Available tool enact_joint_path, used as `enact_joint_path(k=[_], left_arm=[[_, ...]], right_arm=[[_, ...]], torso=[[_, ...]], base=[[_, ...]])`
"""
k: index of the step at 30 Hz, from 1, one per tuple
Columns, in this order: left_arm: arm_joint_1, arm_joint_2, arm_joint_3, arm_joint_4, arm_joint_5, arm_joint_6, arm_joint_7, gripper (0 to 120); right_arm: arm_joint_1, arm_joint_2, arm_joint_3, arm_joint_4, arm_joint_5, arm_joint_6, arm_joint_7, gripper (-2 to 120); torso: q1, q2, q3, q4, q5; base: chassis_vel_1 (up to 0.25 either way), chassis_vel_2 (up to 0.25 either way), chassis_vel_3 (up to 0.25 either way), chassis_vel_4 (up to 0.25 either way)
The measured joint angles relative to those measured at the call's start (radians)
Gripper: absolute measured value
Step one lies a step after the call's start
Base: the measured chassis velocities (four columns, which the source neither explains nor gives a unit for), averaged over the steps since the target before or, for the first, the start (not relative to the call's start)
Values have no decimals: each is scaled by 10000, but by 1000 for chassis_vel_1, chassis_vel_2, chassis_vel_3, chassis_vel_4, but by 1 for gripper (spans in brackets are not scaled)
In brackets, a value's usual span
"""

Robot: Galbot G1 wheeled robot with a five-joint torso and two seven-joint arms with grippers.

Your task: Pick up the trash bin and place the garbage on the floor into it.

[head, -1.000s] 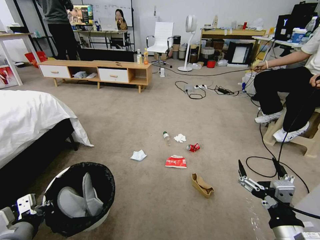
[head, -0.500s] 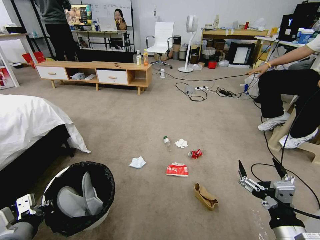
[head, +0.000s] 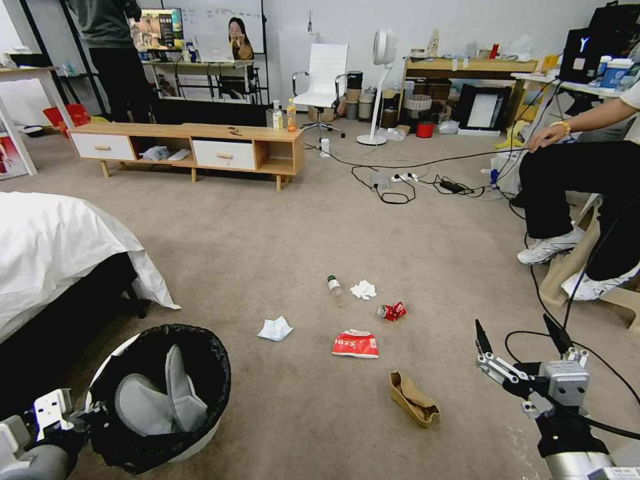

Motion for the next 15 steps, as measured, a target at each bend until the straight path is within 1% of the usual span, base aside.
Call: enact_joint_path(k=[15], left_arm=[[-5,-13,15,-3,19,0,9,2]], right_arm=[[-15,-30,5,10,3,-44,-33,100]], torso=[[0,0,0,0,0]], base=[[0,0,0,0]])
